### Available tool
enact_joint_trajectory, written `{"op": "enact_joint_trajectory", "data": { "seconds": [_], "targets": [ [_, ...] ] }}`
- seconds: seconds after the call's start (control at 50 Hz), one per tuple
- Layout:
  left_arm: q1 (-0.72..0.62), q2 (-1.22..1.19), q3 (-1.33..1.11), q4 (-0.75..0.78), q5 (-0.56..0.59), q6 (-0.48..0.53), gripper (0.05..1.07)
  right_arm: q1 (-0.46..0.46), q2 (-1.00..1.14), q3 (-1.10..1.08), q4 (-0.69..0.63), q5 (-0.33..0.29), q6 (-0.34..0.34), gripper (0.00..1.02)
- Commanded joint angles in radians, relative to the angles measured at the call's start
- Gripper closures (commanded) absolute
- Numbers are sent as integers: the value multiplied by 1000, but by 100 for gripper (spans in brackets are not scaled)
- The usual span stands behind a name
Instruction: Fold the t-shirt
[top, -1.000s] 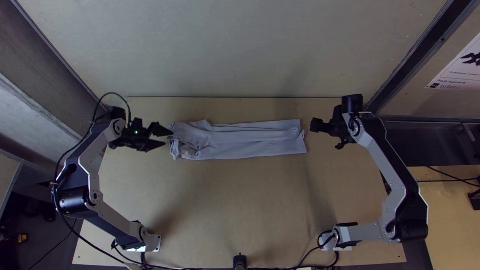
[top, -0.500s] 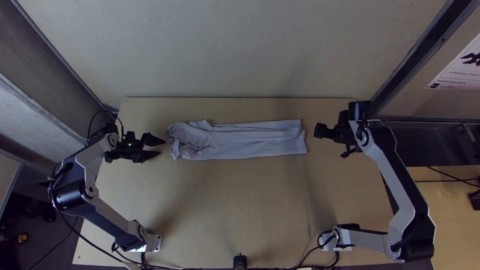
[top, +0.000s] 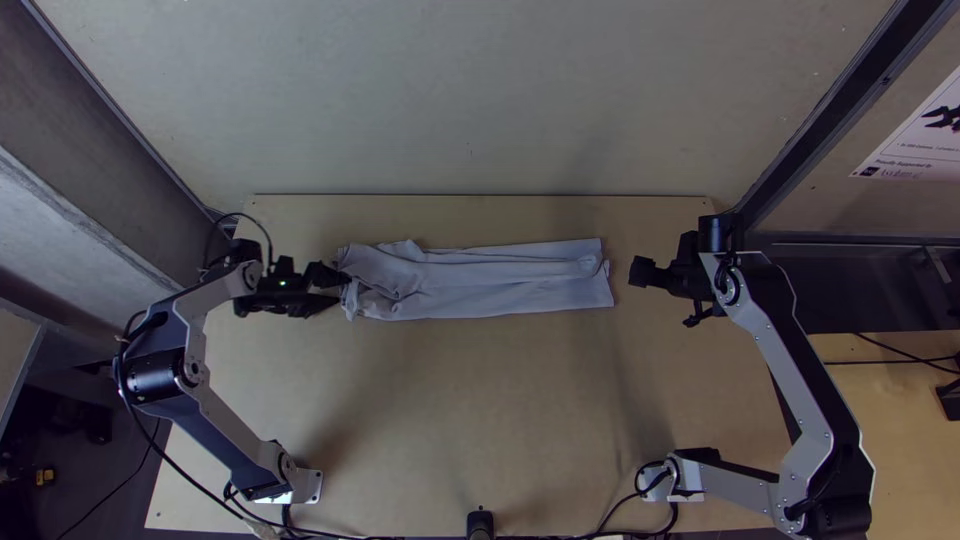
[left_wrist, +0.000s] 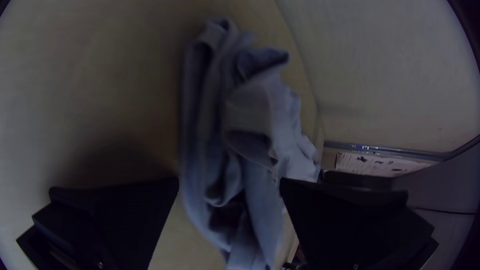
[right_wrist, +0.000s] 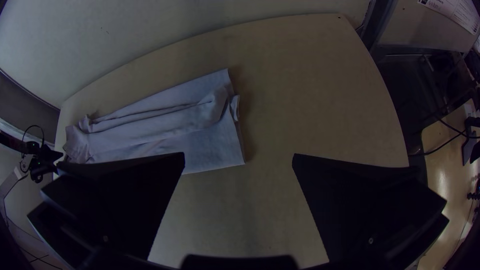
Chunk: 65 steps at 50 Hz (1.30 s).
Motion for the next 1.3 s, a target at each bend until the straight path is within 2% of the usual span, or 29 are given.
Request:
{"op": "enact_joint_trajectory", "data": {
  "seconds": [0.0,0.2,0.4,0.44,0.48,0.5,0.52,0.56,0.58,0.6,0.78,0.92,1.12,1.28],
  "targets": [
    [-72,9,-3,40,-14,-83,10,10,-20,-16,-6,-6,16,3],
    [-210,31,15,116,-90,-189,10,10,-29,-11,-6,-6,19,3],
    [-313,77,73,113,-209,-209,10,10,-49,-34,-6,-6,19,3],
    [-329,78,79,113,-243,-211,13,10,-54,-42,-6,-6,19,3],
    [-342,83,89,112,-286,-211,25,10,-57,-51,-6,-6,20,3],
    [-348,86,92,109,-306,-211,37,10,-60,-56,-6,-6,20,3],
    [-351,88,96,107,-324,-211,53,10,-62,-59,-6,-6,20,3],
    [-355,88,102,112,-360,-211,93,10,-65,-68,-6,-6,22,3],
    [-355,89,106,113,-370,-211,107,10,-66,-73,-6,-6,23,3],
    [-355,89,109,109,-379,-209,104,10,-68,-77,-4,-6,23,3],
    [-351,65,129,52,-439,-192,105,10,-91,-115,8,-6,27,3],
    [-329,5,158,-25,-527,-106,105,11,-98,-132,12,-6,30,3],
    [-234,-21,247,-180,-634,62,105,14,-100,-143,19,-6,31,3],
    [-127,-15,306,-250,-746,247,105,7,-100,-169,39,-6,30,3]
  ]
}}
